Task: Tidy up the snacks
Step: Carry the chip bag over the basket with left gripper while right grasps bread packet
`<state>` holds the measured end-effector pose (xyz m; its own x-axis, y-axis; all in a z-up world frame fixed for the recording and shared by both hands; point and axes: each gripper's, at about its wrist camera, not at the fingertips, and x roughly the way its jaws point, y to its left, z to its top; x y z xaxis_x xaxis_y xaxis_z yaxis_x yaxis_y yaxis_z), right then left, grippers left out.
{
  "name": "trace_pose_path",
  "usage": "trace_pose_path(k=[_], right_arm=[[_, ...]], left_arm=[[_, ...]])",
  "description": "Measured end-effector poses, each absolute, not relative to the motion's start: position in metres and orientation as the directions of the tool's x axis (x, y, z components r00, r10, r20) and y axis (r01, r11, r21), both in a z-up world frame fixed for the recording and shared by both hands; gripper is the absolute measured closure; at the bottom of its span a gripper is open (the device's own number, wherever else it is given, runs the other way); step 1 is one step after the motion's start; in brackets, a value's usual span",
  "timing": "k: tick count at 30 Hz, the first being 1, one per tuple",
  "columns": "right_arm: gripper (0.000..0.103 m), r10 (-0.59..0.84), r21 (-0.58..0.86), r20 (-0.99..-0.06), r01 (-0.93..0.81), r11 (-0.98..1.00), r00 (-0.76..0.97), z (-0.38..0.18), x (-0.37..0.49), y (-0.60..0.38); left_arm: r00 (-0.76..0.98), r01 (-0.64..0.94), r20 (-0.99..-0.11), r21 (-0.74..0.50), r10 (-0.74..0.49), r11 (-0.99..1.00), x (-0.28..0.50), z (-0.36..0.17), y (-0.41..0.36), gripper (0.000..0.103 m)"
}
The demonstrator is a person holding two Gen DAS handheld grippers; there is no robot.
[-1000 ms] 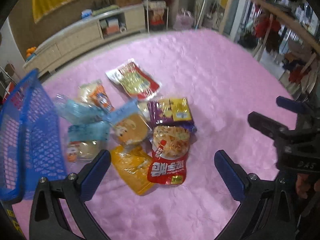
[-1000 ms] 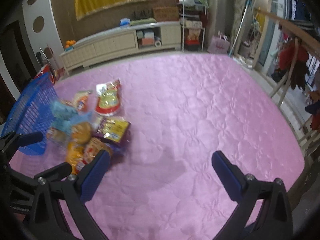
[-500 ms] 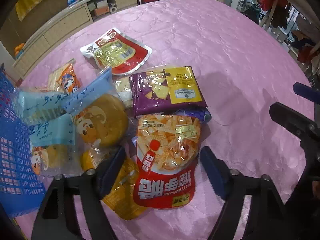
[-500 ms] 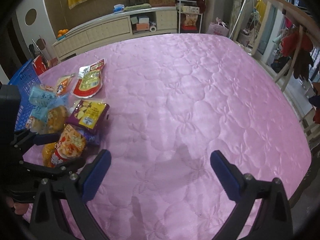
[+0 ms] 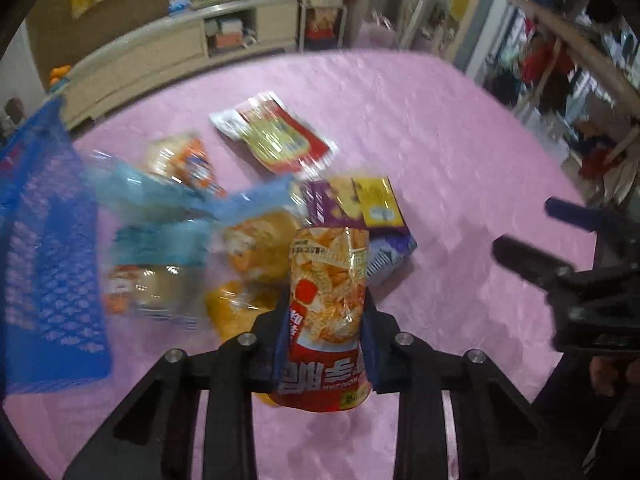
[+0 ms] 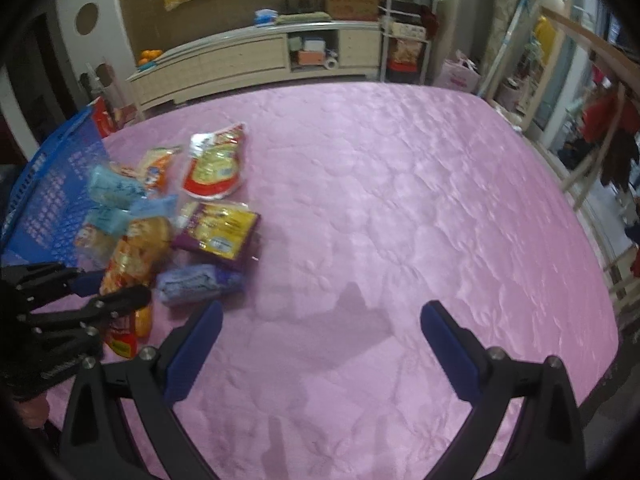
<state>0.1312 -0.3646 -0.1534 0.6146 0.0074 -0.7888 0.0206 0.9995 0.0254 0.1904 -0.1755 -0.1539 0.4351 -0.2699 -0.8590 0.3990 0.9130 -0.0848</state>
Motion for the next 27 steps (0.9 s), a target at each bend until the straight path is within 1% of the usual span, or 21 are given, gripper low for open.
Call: trace_pose_path(k=[5,7,9,11,16,22,27], right_arm=[[0.003,0.078,0.047,-0.775,-0.065,0.997,0.627,-0.141,0.145,-0.346],[0.006,0.102,0.055,-0.773,-0.094,0.994,0.626,-0.137,0.154,-0.335],[0.013,0.119,0.061,-0.776,-0.115,0.992,0.619,-0.137,0.160,-0.326],[0.016,0.164,0.092,-0.784,-0.149,0.985,0.599,-0.139,0.168,-0.314],[0.017,0.222,0.118,-0.787,-0.213,0.970,0.575,-0.144,0.187,-0.280],[0.017,0.213,0.086,-0.808,-0.247,0.965,0.549,-0.160,0.207,-0.241],[0.018,0.182,0.056,-0.830,-0.246,0.968,0.528,-0.177,0.219,-0.224]], left_arm=[[0.531,0.328,-0.809,-0.077,-0.252,0.941,0.185,-0.121,-0.145,0.075],[0.565,0.304,-0.791,-0.065,-0.235,0.950,0.185,-0.110,-0.134,0.075],[0.593,0.284,-0.772,-0.065,-0.229,0.957,0.195,-0.104,-0.122,0.075],[0.617,0.273,-0.755,-0.059,-0.222,0.960,0.194,-0.096,-0.112,0.075],[0.678,0.209,-0.715,-0.031,-0.167,0.977,0.195,-0.085,-0.089,0.075],[0.744,0.078,-0.666,0.005,-0.055,0.997,0.201,-0.060,-0.039,0.075],[0.746,0.015,-0.666,0.006,-0.008,1.000,0.209,-0.059,-0.007,0.075]])
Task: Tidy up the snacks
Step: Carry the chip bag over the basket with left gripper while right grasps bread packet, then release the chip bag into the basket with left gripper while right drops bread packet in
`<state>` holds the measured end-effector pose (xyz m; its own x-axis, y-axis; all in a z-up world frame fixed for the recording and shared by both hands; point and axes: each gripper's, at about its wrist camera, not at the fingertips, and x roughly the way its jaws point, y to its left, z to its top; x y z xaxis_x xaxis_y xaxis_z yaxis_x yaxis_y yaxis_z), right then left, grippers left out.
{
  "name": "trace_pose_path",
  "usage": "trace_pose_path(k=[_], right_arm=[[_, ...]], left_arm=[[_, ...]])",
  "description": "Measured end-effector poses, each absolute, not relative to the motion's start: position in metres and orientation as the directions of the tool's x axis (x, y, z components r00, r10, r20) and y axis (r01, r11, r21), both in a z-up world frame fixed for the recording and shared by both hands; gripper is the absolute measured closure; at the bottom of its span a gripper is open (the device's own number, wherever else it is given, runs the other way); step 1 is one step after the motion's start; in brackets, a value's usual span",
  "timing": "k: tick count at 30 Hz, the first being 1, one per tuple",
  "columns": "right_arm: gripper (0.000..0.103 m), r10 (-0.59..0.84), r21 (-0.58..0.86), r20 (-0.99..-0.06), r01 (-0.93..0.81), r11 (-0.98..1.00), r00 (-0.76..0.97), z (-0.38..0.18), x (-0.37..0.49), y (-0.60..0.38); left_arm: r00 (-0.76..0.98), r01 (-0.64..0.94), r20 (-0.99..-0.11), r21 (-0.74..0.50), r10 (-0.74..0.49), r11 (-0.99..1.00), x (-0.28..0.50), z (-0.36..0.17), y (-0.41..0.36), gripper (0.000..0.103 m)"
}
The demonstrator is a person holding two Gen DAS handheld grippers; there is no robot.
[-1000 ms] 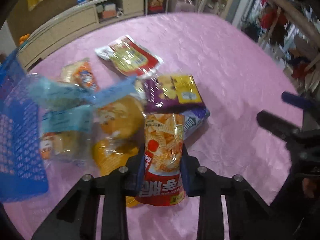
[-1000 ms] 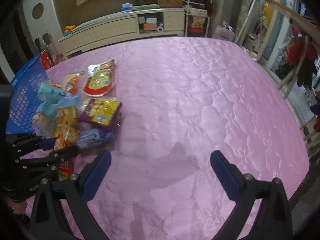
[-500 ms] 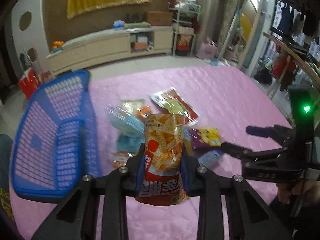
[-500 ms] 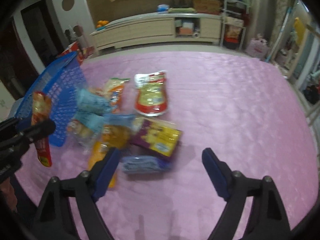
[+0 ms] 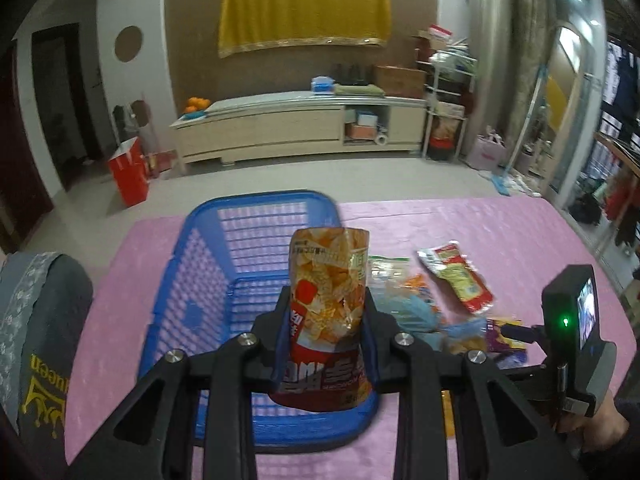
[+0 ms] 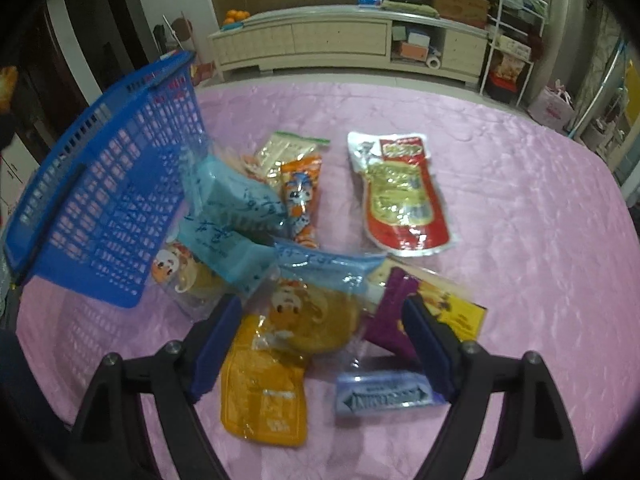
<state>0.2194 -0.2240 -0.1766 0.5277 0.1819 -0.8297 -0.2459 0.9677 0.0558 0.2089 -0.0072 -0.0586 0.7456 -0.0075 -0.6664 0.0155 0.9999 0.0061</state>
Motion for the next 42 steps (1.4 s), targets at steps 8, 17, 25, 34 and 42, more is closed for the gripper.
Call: trace_pose_path(k=[8,17,25,34,42], right_arm=[[0.030,0.101,-0.007,-0.864,-0.213,0.977,0.493,-0.197,0.238,-0.213],[0.045,0.143,0.034,-0.840,-0.212,0.977,0.524,-0.181,0.221,-0.215],[0.046,0.186,0.048,-0.771,-0.235,0.971,0.609,-0.115,0.188,-0.205],[0.046,0.280,0.075,-0.691,-0.320,0.945,0.667,-0.056,0.178,-0.169],[0.046,0.352,0.104,-0.661,-0.383,0.918,0.663,-0.034,0.201,-0.135]], left_arm=[[0.709,-0.029,-0.705,-0.041,-0.009,0.999,0.221,-0.080,0.020,0.075],[0.704,0.009,-0.708,-0.064,-0.052,0.998,0.206,-0.074,0.025,0.075],[0.717,0.083,-0.689,-0.070,-0.109,0.994,0.182,-0.055,0.024,0.075],[0.733,0.129,-0.669,-0.038,-0.122,0.991,0.177,-0.025,0.052,0.075],[0.716,0.153,-0.690,0.004,-0.108,0.988,0.205,-0.010,0.077,0.075]])
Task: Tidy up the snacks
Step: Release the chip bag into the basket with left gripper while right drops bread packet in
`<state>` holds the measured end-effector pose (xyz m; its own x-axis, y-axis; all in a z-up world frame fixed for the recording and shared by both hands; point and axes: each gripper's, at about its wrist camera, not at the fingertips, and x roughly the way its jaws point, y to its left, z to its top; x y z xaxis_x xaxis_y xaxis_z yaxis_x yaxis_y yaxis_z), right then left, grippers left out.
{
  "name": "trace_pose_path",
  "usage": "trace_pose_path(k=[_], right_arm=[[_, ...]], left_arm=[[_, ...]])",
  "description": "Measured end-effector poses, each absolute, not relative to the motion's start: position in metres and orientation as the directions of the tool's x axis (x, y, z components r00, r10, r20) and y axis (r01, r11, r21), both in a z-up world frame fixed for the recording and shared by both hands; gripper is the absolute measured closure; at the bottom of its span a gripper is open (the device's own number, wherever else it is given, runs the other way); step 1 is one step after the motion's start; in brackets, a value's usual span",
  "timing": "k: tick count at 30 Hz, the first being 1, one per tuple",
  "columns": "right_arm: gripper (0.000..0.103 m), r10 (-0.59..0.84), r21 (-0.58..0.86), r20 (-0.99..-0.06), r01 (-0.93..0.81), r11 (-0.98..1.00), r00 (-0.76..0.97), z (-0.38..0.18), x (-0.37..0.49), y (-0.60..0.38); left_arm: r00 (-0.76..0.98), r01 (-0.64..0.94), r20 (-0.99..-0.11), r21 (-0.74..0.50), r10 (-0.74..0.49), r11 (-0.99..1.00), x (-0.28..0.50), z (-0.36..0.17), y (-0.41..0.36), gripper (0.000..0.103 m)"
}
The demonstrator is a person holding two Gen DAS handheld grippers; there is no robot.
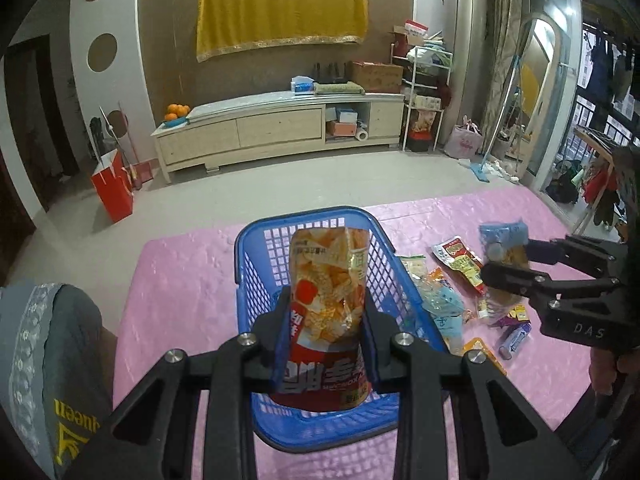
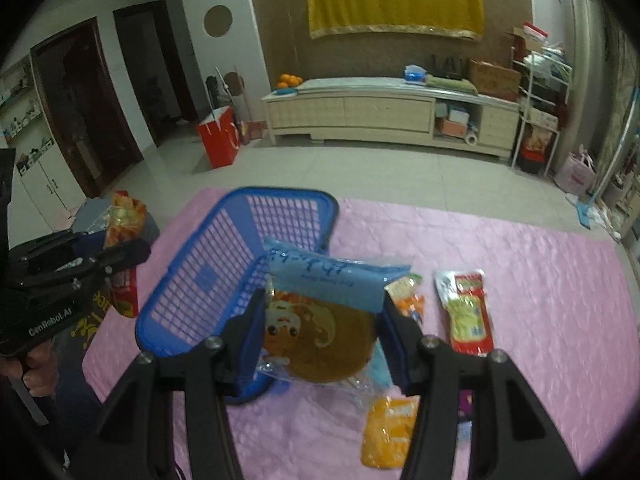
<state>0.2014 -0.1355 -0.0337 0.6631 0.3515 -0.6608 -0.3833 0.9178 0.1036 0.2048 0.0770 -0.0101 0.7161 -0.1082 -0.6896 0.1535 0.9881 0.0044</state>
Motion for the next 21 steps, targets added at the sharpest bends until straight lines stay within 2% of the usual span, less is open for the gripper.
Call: trace_pose_path(k=[6,13,17,21], right_arm=[[0.046,0.435,0.161,-0.672,-0.455,0.876,0.599,-0.039,0.235,-0.107],[0.045,0.432,0.153,-0.710,-0.478,0.865,0.556,-0.049,0.267,-0.082],[0.045,0.415,0.140,-0.732,-0.477,0.868,0.540,-0.055,0.284,-0.073],[0.045,0.399,0.137,-0.753,-0.468,0.873,0.523,-0.061,0.302,-0.066]], left_arm=[[0.686,0.156,-0.717,-0.018,-0.121,0.988,0.231,-0.021,0.086,0.075],[0.639,0.144,-0.756,-0.066,-0.143,0.987,0.263,-0.040,0.096,0.075],[0.613,0.156,-0.780,-0.036,-0.125,0.987,0.281,-0.051,0.095,0.075],[0.589,0.152,-0.796,-0.056,-0.136,0.987,0.293,-0.061,0.094,0.075]])
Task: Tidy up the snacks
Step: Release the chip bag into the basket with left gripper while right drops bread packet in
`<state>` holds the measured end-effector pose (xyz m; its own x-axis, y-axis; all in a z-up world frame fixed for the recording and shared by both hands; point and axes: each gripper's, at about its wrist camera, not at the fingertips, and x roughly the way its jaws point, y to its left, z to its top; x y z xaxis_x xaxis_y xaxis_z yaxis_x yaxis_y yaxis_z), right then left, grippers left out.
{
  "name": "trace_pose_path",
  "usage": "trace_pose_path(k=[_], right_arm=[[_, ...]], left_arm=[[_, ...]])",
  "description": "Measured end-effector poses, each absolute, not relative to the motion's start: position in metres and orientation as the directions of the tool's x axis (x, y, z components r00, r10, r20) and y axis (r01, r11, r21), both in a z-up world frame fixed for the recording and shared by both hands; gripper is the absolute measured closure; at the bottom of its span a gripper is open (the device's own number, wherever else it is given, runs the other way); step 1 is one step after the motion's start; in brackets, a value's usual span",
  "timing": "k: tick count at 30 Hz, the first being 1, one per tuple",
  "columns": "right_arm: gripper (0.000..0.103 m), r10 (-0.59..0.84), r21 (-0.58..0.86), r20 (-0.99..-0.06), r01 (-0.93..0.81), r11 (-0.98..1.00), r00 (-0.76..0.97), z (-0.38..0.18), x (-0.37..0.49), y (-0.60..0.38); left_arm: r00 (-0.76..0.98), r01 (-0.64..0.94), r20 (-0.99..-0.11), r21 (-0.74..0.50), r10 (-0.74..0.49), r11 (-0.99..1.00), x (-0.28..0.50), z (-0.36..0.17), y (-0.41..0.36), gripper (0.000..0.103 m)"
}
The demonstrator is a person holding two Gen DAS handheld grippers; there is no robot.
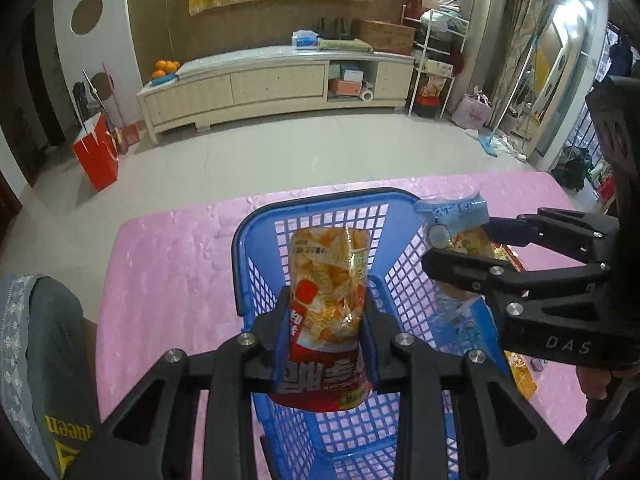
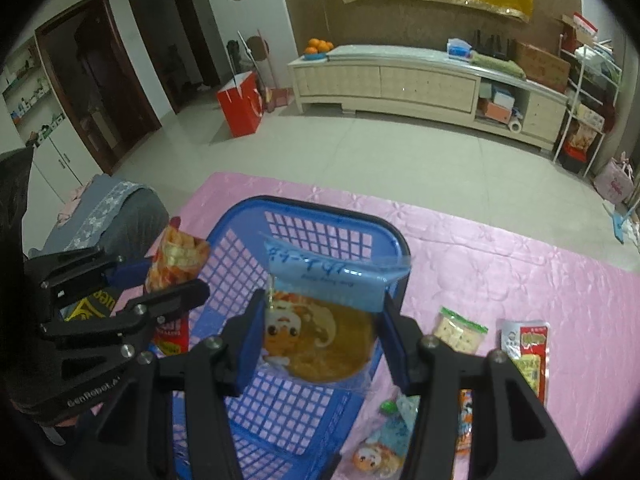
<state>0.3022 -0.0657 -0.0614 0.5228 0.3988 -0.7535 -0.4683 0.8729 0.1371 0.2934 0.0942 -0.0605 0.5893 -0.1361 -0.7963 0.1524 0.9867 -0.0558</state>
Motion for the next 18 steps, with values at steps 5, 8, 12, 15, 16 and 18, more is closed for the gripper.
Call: trace_pose_path(k=[5,8,12,15,16,18], right_arm=[[0.045,0.385,0.137,-0.779,-0.466,0.874,0.494,-0.070,0.315,-0.059],[0.045,0.381,0.124,-0.785,-0.478,0.870,0.489,-0.070,0.317,-0.054],[0.045,0.374,0.115,-0.797,-0.488,0.865,0.475,-0.070,0.323,-0.047],[0.045,0.364,0.095,-0.796,-0.494,0.864,0.484,-0.069,0.326,-0.043],[0.044,0.360,0.096,-0.796,-0.486,0.868,0.487,-0.070,0.329,-0.043],[0.030,0.342,0.092,-0.794,-0.458,0.884,0.502,-0.070,0.330,-0.048]], left_arm=[[0.567,0.136,-0.812,-0.073,-0.137,0.988,0.309,-0.071,0.099,0.075],[0.557,0.127,-0.819,-0.082,-0.140,0.989,0.316,-0.073,0.102,0.075],[0.551,0.133,-0.818,-0.108,-0.164,0.985,0.321,-0.073,0.103,0.063],[0.554,0.100,-0.823,-0.080,-0.122,0.992,0.321,-0.073,0.108,0.047],[0.551,0.091,-0.826,-0.082,-0.119,0.992,0.320,-0.073,0.110,0.043],[0.543,0.088,-0.830,-0.095,-0.128,0.992,0.317,-0.074,0.113,0.038]])
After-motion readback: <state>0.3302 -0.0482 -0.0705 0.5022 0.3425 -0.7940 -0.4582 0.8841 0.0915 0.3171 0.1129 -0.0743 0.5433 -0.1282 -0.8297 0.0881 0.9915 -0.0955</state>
